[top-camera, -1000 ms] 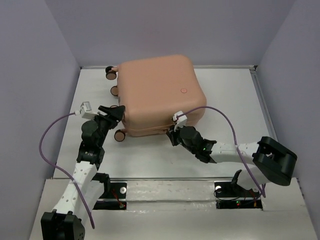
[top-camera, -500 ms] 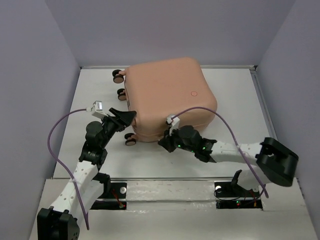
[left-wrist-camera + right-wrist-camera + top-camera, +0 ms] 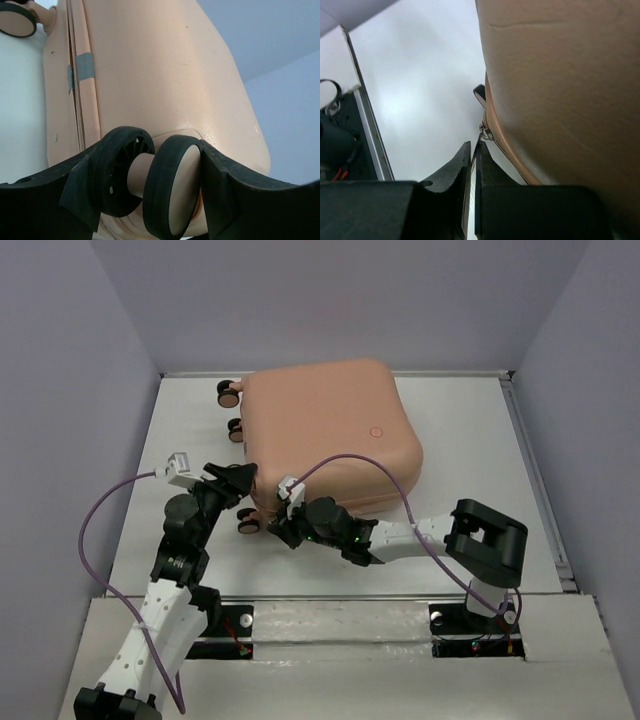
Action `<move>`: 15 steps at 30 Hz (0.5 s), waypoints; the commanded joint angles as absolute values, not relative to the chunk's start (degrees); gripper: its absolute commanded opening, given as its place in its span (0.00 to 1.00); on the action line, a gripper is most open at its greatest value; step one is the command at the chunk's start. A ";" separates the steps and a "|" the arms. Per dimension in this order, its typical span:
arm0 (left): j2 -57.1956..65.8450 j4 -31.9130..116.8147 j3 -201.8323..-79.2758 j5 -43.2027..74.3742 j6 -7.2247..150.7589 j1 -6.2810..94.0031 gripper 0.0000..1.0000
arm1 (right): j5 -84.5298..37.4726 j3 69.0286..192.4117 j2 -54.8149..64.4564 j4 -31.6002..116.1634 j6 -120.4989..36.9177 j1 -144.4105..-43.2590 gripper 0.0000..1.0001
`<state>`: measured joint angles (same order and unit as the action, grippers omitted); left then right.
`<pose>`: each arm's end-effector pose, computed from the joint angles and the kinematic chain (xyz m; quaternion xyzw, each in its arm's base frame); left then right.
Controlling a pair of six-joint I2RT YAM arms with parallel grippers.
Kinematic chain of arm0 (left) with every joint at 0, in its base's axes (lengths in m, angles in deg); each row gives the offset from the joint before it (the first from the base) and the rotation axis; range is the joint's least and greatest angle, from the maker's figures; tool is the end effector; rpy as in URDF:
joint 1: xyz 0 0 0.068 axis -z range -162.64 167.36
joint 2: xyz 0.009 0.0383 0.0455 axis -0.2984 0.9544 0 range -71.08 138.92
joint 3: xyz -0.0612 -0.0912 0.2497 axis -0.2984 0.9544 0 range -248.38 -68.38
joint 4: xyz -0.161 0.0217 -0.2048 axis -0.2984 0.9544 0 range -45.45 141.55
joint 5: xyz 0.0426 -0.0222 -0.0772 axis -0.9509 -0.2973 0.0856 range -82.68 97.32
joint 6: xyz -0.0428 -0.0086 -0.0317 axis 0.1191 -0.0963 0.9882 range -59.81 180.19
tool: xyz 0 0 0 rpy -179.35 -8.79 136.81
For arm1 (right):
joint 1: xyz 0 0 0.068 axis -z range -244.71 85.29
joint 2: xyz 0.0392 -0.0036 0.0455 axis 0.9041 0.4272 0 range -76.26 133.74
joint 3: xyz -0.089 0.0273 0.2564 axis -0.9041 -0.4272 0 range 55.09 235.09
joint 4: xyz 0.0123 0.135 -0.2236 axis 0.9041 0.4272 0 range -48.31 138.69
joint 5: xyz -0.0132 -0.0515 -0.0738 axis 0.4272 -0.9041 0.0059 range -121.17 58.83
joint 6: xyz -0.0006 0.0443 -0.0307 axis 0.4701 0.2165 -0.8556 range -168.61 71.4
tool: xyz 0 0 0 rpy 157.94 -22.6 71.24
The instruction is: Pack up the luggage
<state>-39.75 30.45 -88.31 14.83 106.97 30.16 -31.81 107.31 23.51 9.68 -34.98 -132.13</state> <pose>0.1508 -0.0391 0.2662 -0.1560 0.6726 -0.3979 0.6041 0.1464 0.3508 0.2040 -0.3572 0.7116 0.3897 0.4628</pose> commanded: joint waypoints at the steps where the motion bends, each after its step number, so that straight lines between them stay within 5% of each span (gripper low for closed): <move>1: -42.69 35.42 -84.91 25.26 104.57 33.18 0.06 | -12.28 116.69 30.61 -11.03 -25.68 -136.78 0.07; 5: -44.27 34.98 -83.07 24.37 105.53 33.71 0.06 | -12.53 118.55 31.24 -11.22 -18.82 -136.78 0.07; 10: -45.24 32.87 -81.57 23.85 105.89 34.85 0.06 | -17.36 101.00 14.76 -5.45 -20.49 -133.54 0.07; 15: -42.44 27.43 -81.39 22.36 105.80 40.98 0.06 | -9.21 81.83 1.98 -3.93 -13.72 -115.01 0.07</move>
